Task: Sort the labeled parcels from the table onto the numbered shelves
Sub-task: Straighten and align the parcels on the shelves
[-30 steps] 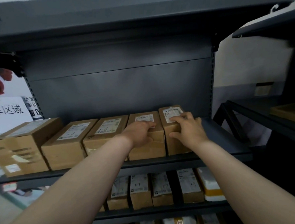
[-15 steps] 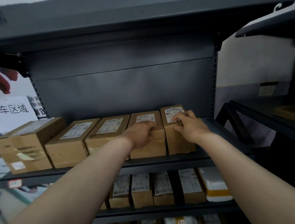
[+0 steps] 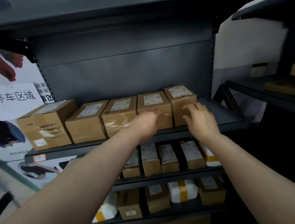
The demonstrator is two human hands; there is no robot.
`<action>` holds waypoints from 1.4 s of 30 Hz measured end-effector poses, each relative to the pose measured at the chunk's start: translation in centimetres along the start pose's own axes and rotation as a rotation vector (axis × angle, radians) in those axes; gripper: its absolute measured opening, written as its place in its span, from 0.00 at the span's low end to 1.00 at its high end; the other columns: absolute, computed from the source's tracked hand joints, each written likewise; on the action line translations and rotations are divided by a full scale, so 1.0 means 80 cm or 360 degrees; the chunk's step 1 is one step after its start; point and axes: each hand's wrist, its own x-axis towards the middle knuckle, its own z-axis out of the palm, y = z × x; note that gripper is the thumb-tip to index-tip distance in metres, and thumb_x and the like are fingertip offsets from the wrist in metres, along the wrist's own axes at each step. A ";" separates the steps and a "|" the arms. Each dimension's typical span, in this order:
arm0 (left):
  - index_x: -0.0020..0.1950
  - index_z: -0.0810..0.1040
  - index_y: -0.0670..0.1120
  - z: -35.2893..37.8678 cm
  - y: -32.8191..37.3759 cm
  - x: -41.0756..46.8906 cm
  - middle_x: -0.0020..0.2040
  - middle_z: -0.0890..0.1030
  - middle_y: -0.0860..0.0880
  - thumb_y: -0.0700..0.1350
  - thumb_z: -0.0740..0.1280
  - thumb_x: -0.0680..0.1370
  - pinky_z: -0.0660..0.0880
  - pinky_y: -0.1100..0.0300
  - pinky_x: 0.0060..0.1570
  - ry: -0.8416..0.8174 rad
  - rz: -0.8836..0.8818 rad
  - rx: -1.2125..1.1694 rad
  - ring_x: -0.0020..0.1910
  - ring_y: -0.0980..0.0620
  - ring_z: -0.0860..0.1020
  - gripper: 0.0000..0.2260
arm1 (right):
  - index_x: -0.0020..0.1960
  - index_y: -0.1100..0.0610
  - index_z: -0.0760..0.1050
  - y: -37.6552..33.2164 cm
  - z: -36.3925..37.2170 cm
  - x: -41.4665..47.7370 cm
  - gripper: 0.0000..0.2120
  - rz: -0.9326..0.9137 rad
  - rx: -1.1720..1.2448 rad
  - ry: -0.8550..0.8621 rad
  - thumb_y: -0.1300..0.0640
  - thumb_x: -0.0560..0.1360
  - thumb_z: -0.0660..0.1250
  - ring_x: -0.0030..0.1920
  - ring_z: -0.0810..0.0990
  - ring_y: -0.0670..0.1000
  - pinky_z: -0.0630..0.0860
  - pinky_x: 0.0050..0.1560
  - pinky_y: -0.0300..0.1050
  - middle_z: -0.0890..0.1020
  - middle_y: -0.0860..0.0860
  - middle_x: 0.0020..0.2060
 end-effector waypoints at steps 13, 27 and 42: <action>0.75 0.65 0.50 0.112 0.019 -0.138 0.72 0.70 0.46 0.48 0.66 0.80 0.69 0.51 0.65 -0.0492 0.0011 -0.0127 0.70 0.46 0.68 0.24 | 0.69 0.50 0.68 0.007 0.033 -0.221 0.19 0.0378 -0.0145 -0.0542 0.52 0.79 0.62 0.68 0.67 0.52 0.66 0.62 0.52 0.71 0.48 0.66; 0.77 0.62 0.51 0.199 -0.010 -0.112 0.77 0.60 0.46 0.45 0.64 0.81 0.67 0.51 0.68 -0.0777 -0.0277 -0.0139 0.73 0.44 0.63 0.25 | 0.70 0.51 0.68 0.064 0.128 -0.194 0.19 0.0261 -0.0091 -0.0904 0.53 0.79 0.62 0.66 0.68 0.53 0.67 0.62 0.50 0.72 0.51 0.66; 0.80 0.53 0.44 0.289 0.021 0.017 0.79 0.54 0.41 0.47 0.64 0.78 0.41 0.40 0.75 -0.0778 -0.0110 0.0686 0.79 0.42 0.47 0.33 | 0.79 0.55 0.45 0.150 0.205 -0.110 0.40 0.0212 -0.0129 -0.1170 0.70 0.75 0.62 0.78 0.45 0.50 0.52 0.76 0.44 0.45 0.51 0.78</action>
